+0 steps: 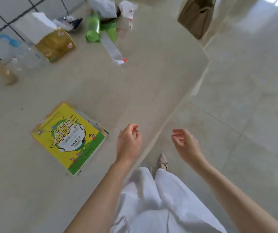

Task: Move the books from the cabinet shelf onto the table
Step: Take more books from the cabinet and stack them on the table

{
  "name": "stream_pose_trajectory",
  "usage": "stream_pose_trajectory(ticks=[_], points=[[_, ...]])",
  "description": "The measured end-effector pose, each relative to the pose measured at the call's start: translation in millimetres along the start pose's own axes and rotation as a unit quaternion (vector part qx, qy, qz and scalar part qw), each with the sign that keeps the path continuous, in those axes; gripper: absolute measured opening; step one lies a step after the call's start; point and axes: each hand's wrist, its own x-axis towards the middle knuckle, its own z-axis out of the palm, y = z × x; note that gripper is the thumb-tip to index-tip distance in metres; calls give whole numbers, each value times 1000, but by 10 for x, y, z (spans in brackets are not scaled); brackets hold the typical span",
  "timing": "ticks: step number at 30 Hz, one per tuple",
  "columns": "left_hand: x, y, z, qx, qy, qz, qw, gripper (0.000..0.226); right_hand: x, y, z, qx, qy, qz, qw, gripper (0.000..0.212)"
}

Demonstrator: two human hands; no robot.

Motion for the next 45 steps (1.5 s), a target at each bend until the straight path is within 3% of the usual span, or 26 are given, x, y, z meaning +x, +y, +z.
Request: stream_pose_trajectory(ticks=[5,10,16,22,34,45], points=[[-183,470,493,28,-137,71,988,24,-416,582,-472,39,94,75,992,25],[-460,947,1050,84,-263,167,946,23,-865,1143,-845,81,168,132,973,24],[-1249,1589,1966,124,-392,270,871,17,-1763,2076,-1316,121,281,216,927,30],[-2424,2054,3008,159,-494,358,776,17,-2858,3028,-1720,174,386,308,852,28],[-4581,2712,4374,161,-609,443,638,19,-4065,4266,-2351,236,512,405,720,35],[-5208,3363,5586,186,-664,498,526,20,-3979,5089,-3178,250,577,463,625,33]])
